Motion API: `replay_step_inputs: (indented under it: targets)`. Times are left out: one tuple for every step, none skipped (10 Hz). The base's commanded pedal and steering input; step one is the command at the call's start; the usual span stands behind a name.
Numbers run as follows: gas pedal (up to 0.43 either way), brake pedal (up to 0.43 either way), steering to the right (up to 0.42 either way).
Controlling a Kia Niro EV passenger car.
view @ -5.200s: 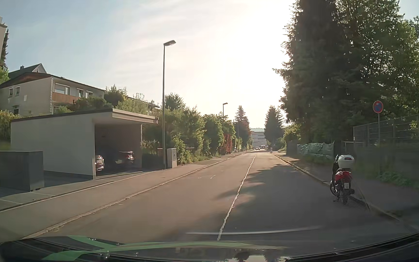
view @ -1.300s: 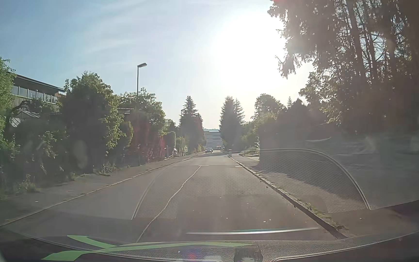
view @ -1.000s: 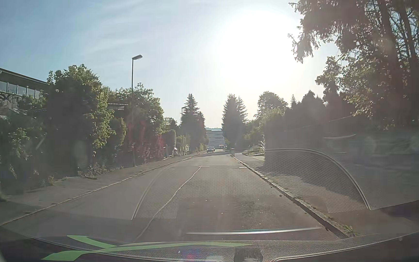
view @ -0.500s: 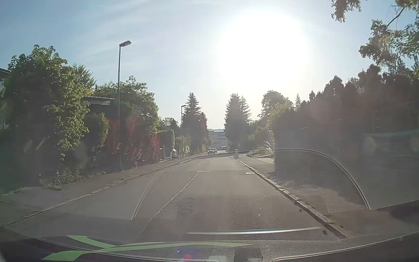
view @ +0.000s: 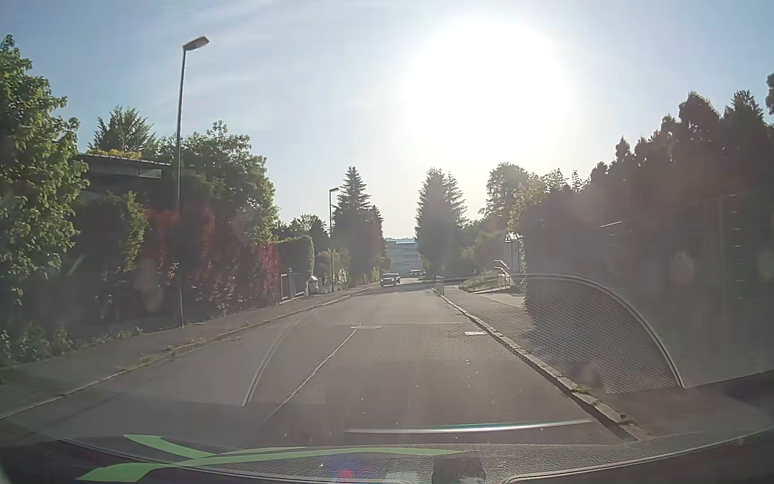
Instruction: Follow the waypoints while adhering to traffic rules and regulations
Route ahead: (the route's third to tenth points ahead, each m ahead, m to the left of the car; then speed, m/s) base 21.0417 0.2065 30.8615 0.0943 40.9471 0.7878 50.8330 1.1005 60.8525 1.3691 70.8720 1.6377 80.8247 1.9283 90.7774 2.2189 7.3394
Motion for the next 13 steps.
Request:
replay_step_inputs:
  targets:
    - [0.039, 0.0, -0.005]
    - [0.039, 0.0, -0.004]
    - [0.039, 0.0, -0.005]
    - [0.039, 0.0, -0.005]
    - [0.039, 0.0, -0.006]
    - [0.039, 0.0, -0.006]
    - [0.039, 0.0, -0.006]
    - [0.039, 0.0, -0.006]
    - [0.039, 0.0, -0.006]
    - [0.039, 0.0, -0.006]
    - [0.039, 0.0, -0.006]
    - [0.039, 0.0, -0.006]
    - [0.039, 0.0, -0.006]
